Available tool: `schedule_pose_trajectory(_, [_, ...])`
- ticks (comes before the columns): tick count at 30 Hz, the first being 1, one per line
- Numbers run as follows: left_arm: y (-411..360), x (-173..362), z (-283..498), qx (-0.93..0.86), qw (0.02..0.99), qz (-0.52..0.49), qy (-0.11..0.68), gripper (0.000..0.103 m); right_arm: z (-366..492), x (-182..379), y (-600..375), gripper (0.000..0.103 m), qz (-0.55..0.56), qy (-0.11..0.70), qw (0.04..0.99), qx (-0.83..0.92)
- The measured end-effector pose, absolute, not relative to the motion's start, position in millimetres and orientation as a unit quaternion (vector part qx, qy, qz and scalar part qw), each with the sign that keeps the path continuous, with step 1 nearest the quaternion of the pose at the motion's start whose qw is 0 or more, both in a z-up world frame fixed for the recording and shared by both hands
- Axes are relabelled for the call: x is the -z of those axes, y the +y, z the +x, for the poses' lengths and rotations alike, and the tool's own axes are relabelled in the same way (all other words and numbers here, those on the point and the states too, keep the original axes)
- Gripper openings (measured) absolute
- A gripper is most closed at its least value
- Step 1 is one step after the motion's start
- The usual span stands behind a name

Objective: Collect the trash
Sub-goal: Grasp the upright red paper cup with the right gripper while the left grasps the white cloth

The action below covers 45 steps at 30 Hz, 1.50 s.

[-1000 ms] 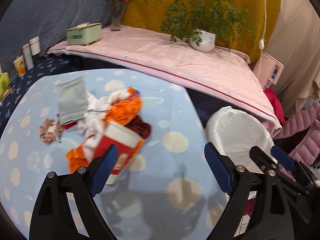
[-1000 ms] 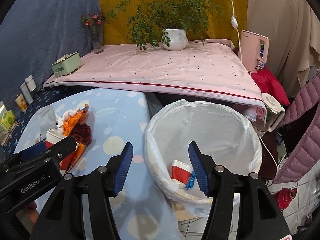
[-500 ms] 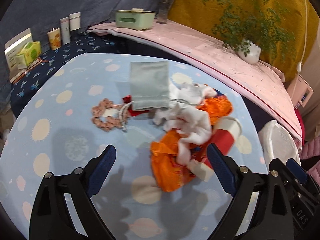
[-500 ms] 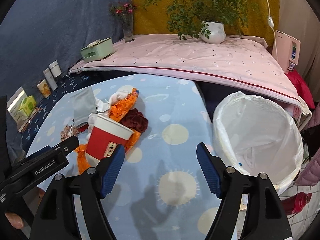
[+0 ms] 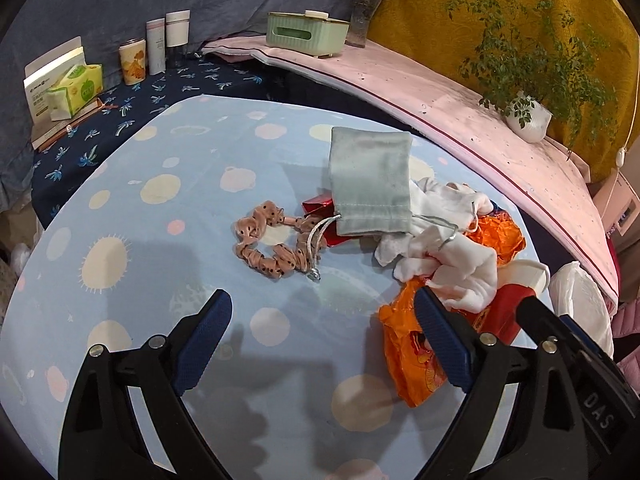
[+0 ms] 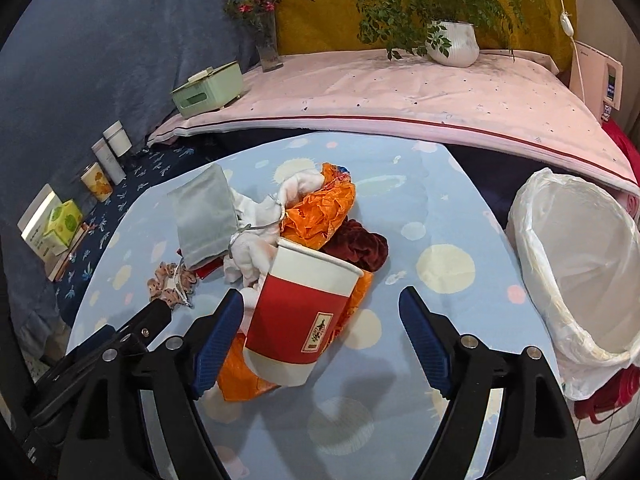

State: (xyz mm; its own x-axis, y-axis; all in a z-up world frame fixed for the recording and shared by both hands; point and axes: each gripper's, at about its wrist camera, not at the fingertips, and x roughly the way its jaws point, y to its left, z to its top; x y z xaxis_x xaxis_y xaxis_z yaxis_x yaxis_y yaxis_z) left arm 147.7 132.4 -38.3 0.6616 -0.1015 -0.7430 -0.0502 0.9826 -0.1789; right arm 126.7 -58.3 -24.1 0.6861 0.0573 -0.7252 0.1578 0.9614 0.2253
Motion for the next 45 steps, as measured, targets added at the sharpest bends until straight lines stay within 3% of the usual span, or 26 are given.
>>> schedule_pose_trajectory(10, [143, 42, 159, 0.003, 0.905, -0.099, 0.413, 0.088, 140, 42, -60, 0.075, 0.146, 0.413, 0.898, 0.036])
schedule_pose_trajectory(14, [140, 39, 160, 0.012, 0.905, -0.103, 0.412, 0.088, 135, 53, -70, 0.061, 0.155, 0.427, 0.89, 0.036])
schedule_pose_trajectory(18, [123, 38, 160, 0.041, 0.903, -0.103, 0.415, 0.088, 130, 64, -83, 0.038, 0.168, 0.44, 0.882, 0.031])
schedule_pose_trajectory(26, [69, 43, 164, 0.107, 0.896, -0.082, 0.423, 0.087, 118, 58, -100, 0.032, 0.176, 0.426, 0.887, 0.024])
schedule_pose_trajectory(28, [56, 43, 166, 0.117, 0.896, -0.074, 0.423, 0.081, 115, 55, -107, 0.031, 0.177, 0.421, 0.889, 0.027])
schedule_pose_trajectory(31, [43, 45, 172, 0.125, 0.893, -0.065, 0.428, 0.065, 111, 50, -117, 0.03, 0.183, 0.414, 0.891, 0.032])
schedule_pose_trajectory(36, [32, 50, 177, 0.146, 0.88, -0.066, 0.446, 0.023, 103, 42, -131, 0.03, 0.188, 0.403, 0.895, 0.036])
schedule_pose_trajectory(39, [28, 44, 172, 0.146, 0.884, -0.063, 0.439, 0.012, 99, 36, -139, 0.03, 0.193, 0.395, 0.897, 0.036])
schedule_pose_trajectory(45, [18, 21, 159, 0.16, 0.891, -0.066, 0.419, 0.01, 90, 18, -155, 0.03, 0.199, 0.371, 0.906, 0.037])
